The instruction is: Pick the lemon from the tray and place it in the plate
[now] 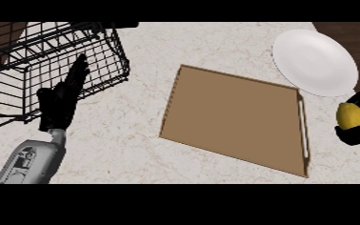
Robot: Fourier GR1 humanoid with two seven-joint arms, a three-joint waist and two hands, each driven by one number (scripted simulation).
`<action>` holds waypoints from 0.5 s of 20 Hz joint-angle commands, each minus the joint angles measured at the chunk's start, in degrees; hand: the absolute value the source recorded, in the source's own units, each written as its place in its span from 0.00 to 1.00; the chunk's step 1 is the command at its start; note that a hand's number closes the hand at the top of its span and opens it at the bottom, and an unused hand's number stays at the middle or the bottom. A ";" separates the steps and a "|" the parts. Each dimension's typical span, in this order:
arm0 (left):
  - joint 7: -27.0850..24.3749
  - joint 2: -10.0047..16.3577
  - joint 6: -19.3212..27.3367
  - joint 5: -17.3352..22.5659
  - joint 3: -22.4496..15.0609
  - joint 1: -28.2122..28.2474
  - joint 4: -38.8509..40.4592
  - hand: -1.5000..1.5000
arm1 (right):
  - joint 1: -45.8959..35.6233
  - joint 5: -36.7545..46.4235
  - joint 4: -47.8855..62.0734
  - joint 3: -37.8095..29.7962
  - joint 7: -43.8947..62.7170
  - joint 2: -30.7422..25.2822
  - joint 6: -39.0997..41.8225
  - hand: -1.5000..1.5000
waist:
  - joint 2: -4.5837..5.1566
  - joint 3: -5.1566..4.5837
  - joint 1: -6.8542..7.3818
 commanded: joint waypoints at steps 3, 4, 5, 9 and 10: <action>-0.74 0.39 -0.71 0.57 0.65 0.83 0.00 0.50 | -0.20 -9.79 4.53 -13.33 -24.70 -10.45 -4.49 1.00 | 0.09 0.11 0.25; -1.28 0.28 -0.94 0.49 0.35 1.96 0.05 0.50 | 0.40 -11.48 6.24 -15.06 -29.26 -10.89 -5.16 1.00 | 0.18 0.07 0.88; -0.26 0.36 -1.04 0.75 0.60 0.32 -0.11 0.50 | -0.66 -13.48 7.93 -17.06 -32.82 -11.91 -4.74 1.00 | 0.33 0.09 1.12; 0.16 -0.88 -1.19 -0.36 -1.66 -0.01 -1.29 0.50 | -1.98 -19.70 15.75 -21.91 -48.78 -14.66 -1.25 1.00 | 0.65 0.01 3.16; -0.40 -0.82 -1.36 -0.15 -0.91 -1.23 -0.04 0.50 | -2.86 -21.44 17.73 -23.27 -52.57 -15.07 -0.25 1.00 | 0.82 -0.10 3.11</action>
